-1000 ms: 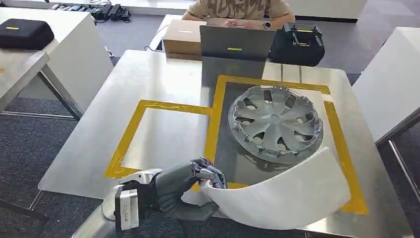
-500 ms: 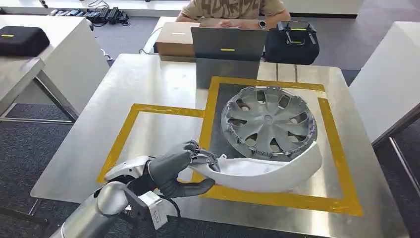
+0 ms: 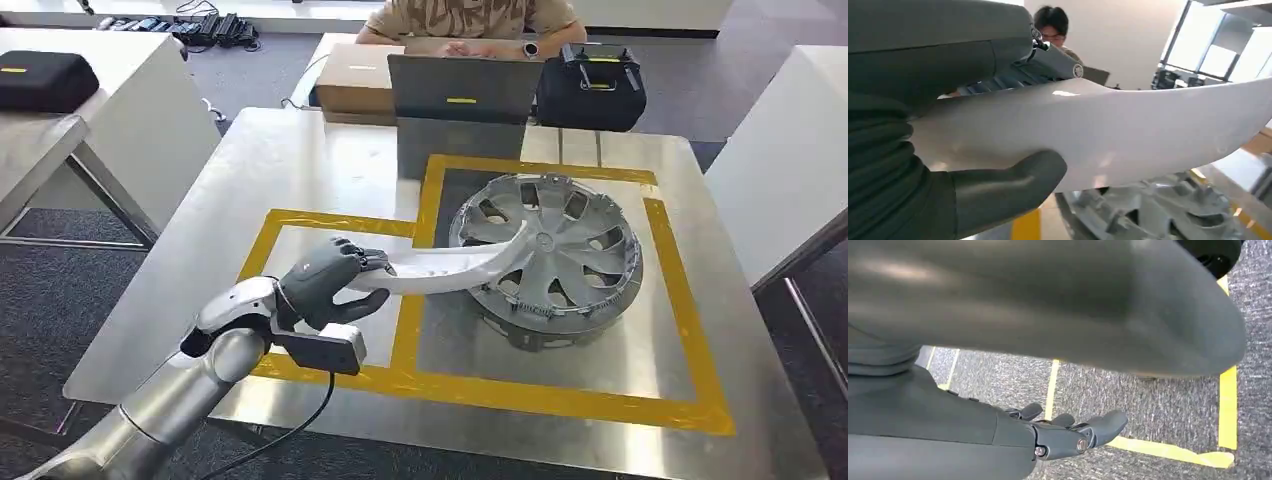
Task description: Take the parts from the cabinet and place them on the table.
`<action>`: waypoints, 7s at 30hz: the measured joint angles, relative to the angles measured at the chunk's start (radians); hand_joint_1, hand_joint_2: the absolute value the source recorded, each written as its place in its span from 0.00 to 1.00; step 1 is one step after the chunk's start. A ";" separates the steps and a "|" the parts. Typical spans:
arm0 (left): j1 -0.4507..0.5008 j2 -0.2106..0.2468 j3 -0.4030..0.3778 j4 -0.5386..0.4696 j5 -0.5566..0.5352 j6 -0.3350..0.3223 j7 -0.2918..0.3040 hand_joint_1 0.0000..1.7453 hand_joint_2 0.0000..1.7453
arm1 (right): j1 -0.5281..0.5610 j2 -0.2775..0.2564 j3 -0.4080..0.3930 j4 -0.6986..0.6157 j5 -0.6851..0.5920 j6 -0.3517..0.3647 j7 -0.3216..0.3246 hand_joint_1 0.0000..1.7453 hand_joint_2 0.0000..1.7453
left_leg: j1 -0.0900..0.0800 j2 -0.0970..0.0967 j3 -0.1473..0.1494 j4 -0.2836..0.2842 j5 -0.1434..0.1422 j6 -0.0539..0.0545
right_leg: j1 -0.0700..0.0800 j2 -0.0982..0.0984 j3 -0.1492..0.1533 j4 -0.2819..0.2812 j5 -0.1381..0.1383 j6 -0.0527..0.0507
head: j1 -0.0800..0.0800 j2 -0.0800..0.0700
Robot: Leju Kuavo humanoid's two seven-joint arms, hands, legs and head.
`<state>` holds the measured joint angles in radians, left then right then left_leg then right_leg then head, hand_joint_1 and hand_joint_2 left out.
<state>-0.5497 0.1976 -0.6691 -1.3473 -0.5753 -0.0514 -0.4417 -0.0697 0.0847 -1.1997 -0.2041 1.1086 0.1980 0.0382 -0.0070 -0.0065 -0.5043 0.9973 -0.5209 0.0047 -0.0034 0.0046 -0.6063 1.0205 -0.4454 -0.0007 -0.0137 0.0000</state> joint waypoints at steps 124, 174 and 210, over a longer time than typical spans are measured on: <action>0.459 -0.096 0.633 -0.238 0.764 -0.309 -0.177 0.00 0.00 | -0.008 -0.011 -0.023 0.001 0.040 -0.019 0.018 0.00 0.00 | 0.006 0.014 -0.115 0.028 0.106 -0.010 | 0.000 0.000 0.091 0.000 -0.082 0.004 | 0.007 0.000; 0.440 -0.068 0.881 0.899 0.442 0.001 -0.202 0.00 0.00 | 0.000 0.005 -0.041 0.000 0.013 -0.033 0.015 0.00 0.00 | 0.016 0.010 -0.037 0.019 0.026 0.028 | -0.007 -0.007 -0.109 0.171 -0.114 0.047 | 0.008 0.000; 0.514 -0.146 0.890 1.153 0.332 0.008 0.345 0.00 0.00 | -0.003 0.005 -0.047 0.000 0.016 -0.020 0.017 0.00 0.00 | 0.014 0.006 -0.127 0.026 0.096 0.025 | -0.002 -0.010 0.042 0.161 -0.083 0.029 | 0.008 0.000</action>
<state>-0.0354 0.0519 0.2213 -0.1946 -0.2434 -0.0435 -0.0965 -0.0724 0.0900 -1.2470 -0.2041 1.1242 0.1778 0.0553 0.0068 -0.0009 -0.6313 1.0234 -0.4250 0.0294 -0.0054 -0.0051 -0.5644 1.1813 -0.5282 0.0285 -0.0061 0.0000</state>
